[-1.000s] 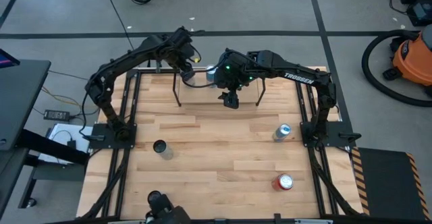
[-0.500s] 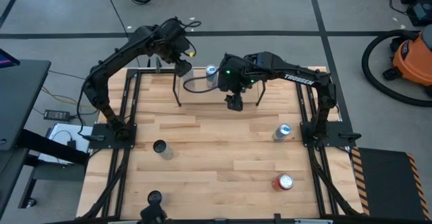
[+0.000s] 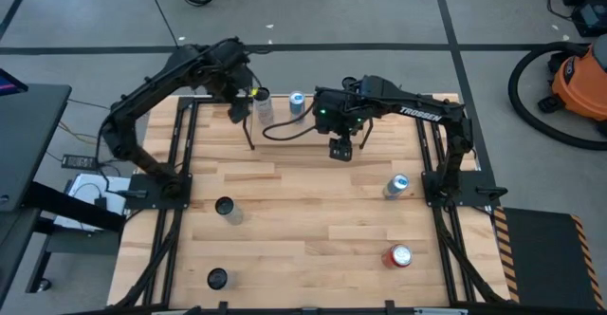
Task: Place canned beverage on shelf
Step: Put the blue soda can on the shelf aligned with the other blue soda can
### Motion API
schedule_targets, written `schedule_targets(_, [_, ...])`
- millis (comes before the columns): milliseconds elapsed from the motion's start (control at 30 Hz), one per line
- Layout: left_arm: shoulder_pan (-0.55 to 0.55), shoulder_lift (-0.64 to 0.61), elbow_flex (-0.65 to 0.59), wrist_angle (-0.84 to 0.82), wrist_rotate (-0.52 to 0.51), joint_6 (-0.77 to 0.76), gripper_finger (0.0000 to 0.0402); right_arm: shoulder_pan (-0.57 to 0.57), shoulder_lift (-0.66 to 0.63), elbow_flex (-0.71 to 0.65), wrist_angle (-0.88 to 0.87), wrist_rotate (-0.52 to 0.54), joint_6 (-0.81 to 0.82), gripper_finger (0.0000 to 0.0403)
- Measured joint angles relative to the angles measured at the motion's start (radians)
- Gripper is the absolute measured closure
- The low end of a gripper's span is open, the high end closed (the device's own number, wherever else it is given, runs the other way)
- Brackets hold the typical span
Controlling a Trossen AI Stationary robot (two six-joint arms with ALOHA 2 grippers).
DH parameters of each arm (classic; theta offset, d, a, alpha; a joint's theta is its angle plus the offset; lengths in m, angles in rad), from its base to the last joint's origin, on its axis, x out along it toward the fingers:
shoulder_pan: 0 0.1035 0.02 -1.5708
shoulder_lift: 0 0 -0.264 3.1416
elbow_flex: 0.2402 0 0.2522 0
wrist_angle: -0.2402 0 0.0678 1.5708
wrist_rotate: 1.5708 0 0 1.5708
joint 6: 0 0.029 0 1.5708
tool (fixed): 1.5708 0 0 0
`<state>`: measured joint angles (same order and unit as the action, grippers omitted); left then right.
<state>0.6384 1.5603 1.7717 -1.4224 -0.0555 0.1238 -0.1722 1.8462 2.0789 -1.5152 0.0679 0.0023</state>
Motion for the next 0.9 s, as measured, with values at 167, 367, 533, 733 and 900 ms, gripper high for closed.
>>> schedule_targets(167, [0.000, -0.146, -0.145, 0.050, 0.000, -0.016, 0.0102, 0.000, -0.008, 0.000, -0.012, 0.002, 0.002, 0.0133])
schedule_targets(367, [-0.012, -0.316, -0.287, 0.074, 0.000, -0.068, 0.0102, 0.013, -0.031, 0.000, -0.045, 0.037, 0.050, 0.0133])
schedule_targets(533, [-0.041, -0.435, -0.372, 0.092, 0.001, -0.113, 0.0102, 0.052, -0.079, -0.008, -0.054, 0.124, 0.107, 0.0133])
schedule_targets(733, [-0.101, -0.515, -0.412, 0.106, 0.001, -0.143, 0.0102, 0.109, -0.193, -0.141, -0.049, 0.220, 0.254, 0.0133])
schedule_targets(900, [-0.154, -0.543, -0.422, 0.127, 0.002, -0.144, 0.0102, 0.164, -0.324, -0.341, 0.012, 0.256, 0.366, 0.0133])
